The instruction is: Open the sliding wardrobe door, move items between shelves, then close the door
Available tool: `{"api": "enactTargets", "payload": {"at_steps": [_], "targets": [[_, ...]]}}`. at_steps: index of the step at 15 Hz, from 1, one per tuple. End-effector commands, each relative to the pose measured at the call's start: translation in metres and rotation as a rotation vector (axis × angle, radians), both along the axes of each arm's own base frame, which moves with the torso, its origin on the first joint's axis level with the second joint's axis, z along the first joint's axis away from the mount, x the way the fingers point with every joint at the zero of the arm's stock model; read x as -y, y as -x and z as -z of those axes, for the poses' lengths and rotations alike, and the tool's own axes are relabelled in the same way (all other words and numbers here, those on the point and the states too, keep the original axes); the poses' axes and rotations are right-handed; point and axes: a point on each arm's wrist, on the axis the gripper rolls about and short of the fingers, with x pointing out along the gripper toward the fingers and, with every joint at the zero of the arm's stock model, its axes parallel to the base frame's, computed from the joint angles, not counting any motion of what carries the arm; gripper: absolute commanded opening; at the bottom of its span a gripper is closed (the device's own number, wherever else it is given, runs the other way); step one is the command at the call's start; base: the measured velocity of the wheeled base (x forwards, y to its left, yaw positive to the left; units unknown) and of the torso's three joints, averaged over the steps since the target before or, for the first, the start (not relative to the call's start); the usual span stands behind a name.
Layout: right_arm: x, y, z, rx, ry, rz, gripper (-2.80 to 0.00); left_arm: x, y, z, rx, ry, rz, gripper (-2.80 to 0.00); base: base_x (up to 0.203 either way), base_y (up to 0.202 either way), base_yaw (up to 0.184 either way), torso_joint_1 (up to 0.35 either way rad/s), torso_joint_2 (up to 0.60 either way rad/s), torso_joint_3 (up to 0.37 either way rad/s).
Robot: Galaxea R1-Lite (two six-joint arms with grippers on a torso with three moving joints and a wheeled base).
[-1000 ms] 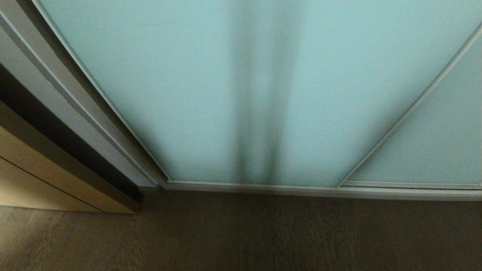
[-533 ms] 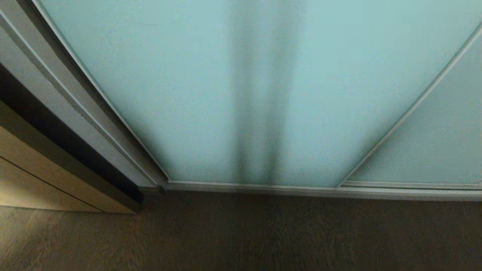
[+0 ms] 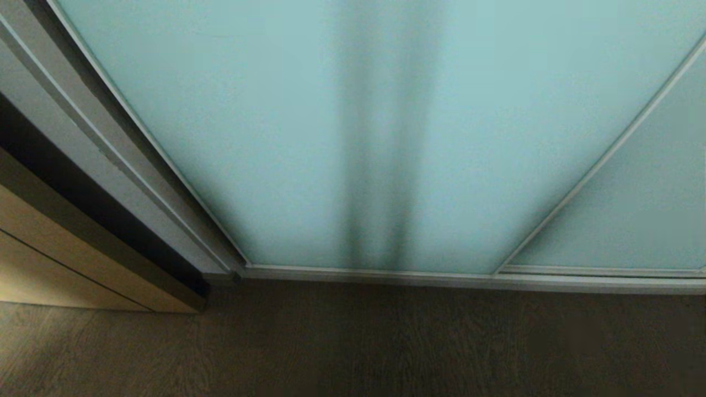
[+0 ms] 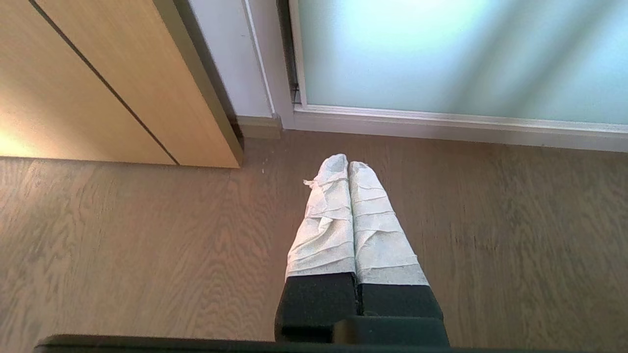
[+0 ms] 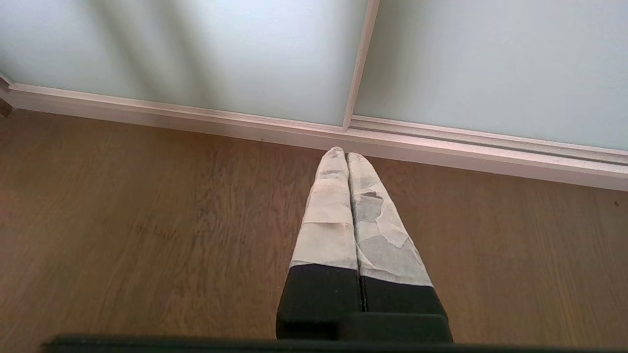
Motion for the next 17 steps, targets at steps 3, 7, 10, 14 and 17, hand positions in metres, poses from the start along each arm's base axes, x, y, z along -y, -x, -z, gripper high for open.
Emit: {"api": "enactTargets", "payload": {"at_steps": [3, 7, 10, 14, 17], "targets": [[0.0001, 0.0001, 0.0004, 0.000, -0.015, 0.003, -2.80, 0.0000, -0.0001, 0.0000, -0.001, 0.000, -0.001, -2.80, 0.000, 0.000, 0.000, 0.000, 0.00, 0.000], [0.0001, 0.0001, 0.0000, 0.000, -0.015, 0.003, -2.80, 0.0000, -0.0001, -0.0001, 0.000, 0.000, -0.001, -2.80, 0.000, 0.000, 0.000, 0.000, 0.00, 0.000], [0.0001, 0.0001, 0.0000, 0.000, -0.018, 0.003, -2.80, 0.0000, -0.0001, -0.0001, 0.000, 0.000, -0.001, -2.80, 0.000, 0.000, 0.000, 0.000, 0.00, 0.000], [0.0002, 0.0001, 0.0003, 0.001, -0.020, 0.007, -2.80, 0.0000, -0.0001, 0.0000, -0.001, 0.000, -0.001, -2.80, 0.000, 0.000, 0.000, 0.000, 0.00, 0.000], [0.0002, 0.0001, 0.0005, 0.000, -0.020, 0.006, -2.80, 0.0000, -0.0001, -0.0001, -0.001, 0.000, -0.001, -2.80, 0.000, 0.000, 0.000, 0.000, 0.00, 0.000]]}}
